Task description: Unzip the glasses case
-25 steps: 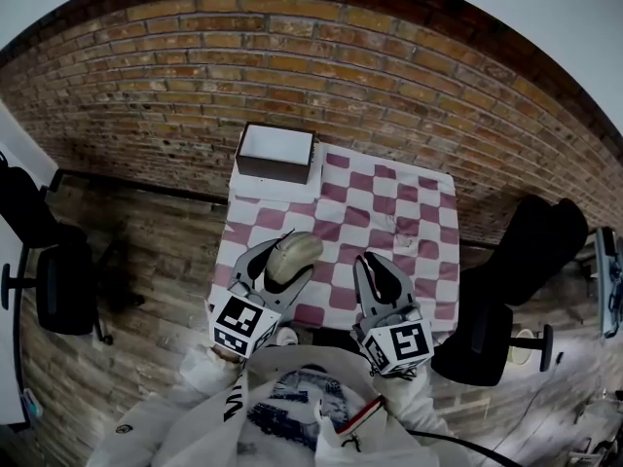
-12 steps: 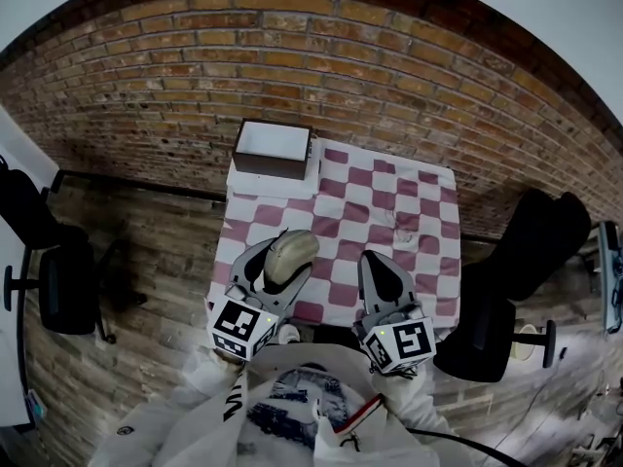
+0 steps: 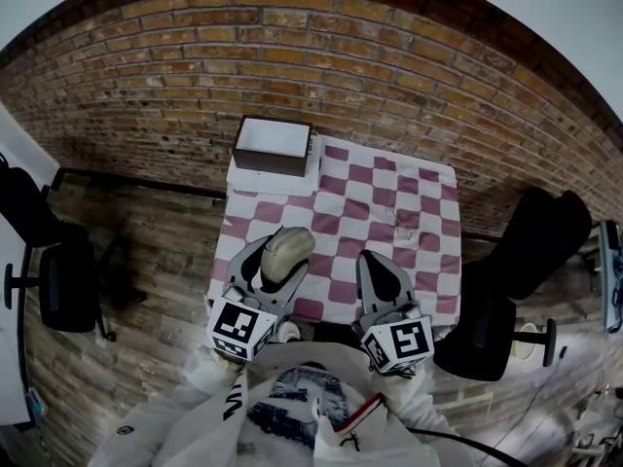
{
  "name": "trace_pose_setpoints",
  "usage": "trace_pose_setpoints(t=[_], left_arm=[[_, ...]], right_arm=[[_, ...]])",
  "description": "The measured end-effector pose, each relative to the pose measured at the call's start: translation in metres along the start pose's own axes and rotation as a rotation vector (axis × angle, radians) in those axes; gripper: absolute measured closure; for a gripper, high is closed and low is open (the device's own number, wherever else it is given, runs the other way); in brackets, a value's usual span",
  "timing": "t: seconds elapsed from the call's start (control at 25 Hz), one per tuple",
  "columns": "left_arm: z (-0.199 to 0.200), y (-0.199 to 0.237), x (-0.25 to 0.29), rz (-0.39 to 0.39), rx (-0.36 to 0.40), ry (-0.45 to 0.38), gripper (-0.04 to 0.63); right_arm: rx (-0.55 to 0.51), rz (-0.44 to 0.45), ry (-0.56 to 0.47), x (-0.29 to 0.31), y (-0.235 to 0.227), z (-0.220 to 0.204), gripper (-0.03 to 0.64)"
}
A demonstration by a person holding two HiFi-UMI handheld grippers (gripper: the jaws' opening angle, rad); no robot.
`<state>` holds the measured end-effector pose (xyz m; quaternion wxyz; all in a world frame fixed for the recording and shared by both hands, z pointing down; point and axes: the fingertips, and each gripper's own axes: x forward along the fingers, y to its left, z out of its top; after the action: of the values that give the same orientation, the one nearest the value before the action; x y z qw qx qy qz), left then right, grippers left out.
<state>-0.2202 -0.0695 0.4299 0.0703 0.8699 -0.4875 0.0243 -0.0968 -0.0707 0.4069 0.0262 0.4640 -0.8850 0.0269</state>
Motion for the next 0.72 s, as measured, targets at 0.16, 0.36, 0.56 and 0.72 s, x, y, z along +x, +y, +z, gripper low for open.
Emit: trace_pose_setpoints(t=[0.16,0.36,0.56,0.72], left_arm=[[0.001,-0.001,-0.002,0.016,-0.002,-0.012,0.299],[0.003,-0.005,-0.003,0.01,0.004,-0.026,0.299],[0.002,-0.009,-0.001,0.0,0.005,-0.023,0.299],[0.001,-0.011,0.0,-0.005,0.004,-0.018,0.299]], right_arm=[[-0.001,-0.003,0.0,-0.002,0.0,-0.001,0.602],[0.005,0.003,0.008,-0.003,0.004,-0.005,0.602],[-0.01,0.02,0.022,-0.003,0.007,-0.007,0.603],[-0.02,0.028,0.026,-0.004,0.007,-0.008,0.603]])
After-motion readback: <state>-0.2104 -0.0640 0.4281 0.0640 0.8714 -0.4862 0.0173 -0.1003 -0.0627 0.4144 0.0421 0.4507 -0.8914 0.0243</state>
